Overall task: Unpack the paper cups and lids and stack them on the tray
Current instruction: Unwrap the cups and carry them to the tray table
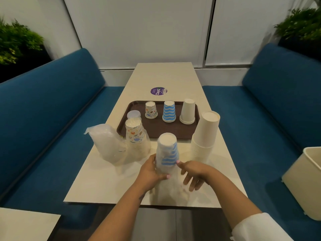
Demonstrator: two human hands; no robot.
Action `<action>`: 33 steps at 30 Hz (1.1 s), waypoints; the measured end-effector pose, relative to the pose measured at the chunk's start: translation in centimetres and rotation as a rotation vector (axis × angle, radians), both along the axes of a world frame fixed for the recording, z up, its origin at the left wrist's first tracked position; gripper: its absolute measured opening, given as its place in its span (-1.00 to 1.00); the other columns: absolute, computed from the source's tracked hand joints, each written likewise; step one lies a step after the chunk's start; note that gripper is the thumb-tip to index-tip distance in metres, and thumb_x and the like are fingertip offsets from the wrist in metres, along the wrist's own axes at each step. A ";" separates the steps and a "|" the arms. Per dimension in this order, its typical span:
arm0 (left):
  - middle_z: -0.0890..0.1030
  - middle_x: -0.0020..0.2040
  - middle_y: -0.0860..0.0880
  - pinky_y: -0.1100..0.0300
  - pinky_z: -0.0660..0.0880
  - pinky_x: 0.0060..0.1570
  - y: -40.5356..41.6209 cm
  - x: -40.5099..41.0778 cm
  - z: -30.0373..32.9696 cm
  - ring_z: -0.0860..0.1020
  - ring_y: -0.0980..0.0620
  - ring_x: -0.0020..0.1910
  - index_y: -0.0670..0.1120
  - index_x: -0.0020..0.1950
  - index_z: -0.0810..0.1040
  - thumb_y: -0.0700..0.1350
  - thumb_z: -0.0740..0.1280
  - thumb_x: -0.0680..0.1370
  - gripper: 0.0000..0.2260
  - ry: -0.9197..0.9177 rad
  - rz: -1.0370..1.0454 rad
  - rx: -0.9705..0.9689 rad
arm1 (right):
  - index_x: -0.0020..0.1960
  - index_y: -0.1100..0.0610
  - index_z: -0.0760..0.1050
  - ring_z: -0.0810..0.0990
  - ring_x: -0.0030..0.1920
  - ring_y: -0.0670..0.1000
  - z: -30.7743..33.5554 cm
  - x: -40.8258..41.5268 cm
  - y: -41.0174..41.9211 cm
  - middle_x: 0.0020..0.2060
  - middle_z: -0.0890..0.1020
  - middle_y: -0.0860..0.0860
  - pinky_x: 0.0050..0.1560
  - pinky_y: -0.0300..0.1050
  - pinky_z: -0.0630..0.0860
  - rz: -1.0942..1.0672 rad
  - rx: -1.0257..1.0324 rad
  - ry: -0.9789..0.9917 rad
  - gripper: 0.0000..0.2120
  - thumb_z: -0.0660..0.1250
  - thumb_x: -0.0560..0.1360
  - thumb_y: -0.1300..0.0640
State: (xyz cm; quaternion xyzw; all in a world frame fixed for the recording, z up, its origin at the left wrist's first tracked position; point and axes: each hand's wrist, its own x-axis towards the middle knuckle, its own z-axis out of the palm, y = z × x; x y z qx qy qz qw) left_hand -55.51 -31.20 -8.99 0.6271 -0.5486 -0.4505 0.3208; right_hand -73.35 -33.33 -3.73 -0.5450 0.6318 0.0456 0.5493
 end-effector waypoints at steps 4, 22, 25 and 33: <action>0.53 0.18 0.05 0.16 0.44 0.10 -0.2 0.1 0.0 0.48 0.01 0.14 0.00 0.32 0.36 -0.10 0.57 0.33 -0.36 -0.149 -0.005 0.063 | 0.38 0.13 0.19 0.53 0.04 0.05 0.1 0.8 -0.4 0.21 0.46 0.10 0.05 -0.05 0.53 -0.049 -0.468 -0.070 -0.31 0.45 0.36 0.10; 0.57 0.17 -0.15 0.06 0.43 0.22 -0.7 1.5 2.3 0.50 -0.08 0.11 -0.22 0.23 0.50 -0.14 0.36 0.53 -0.70 -0.388 -0.078 0.422 | 0.40 -0.13 0.33 0.42 0.29 0.01 4.5 4.0 -0.9 0.38 0.32 -0.06 0.23 -0.16 0.40 0.309 -0.950 -0.017 -0.37 0.48 0.41 0.12; 0.57 -0.04 -0.09 0.14 0.37 0.06 0.0 2.1 2.9 0.49 -0.04 -0.02 -0.21 0.08 0.57 -0.19 0.32 0.52 -0.83 -0.243 -0.057 0.455 | 0.40 -0.13 0.32 0.41 0.30 0.01 4.5 4.1 -0.9 0.37 0.31 -0.06 0.25 -0.15 0.40 0.297 -0.943 -0.011 -0.38 0.47 0.42 0.12; 0.67 -0.17 -0.08 0.08 0.49 0.00 1.8 3.0 4.1 0.55 -0.10 -0.09 -0.14 -0.20 0.55 -0.21 0.12 0.54 -0.76 0.116 -0.007 0.375 | 0.40 -0.13 0.33 0.40 0.30 0.01 4.0 4.4 -1.0 0.34 0.33 -0.05 0.12 -0.25 0.28 0.264 -0.969 -0.006 -0.39 0.46 0.42 0.10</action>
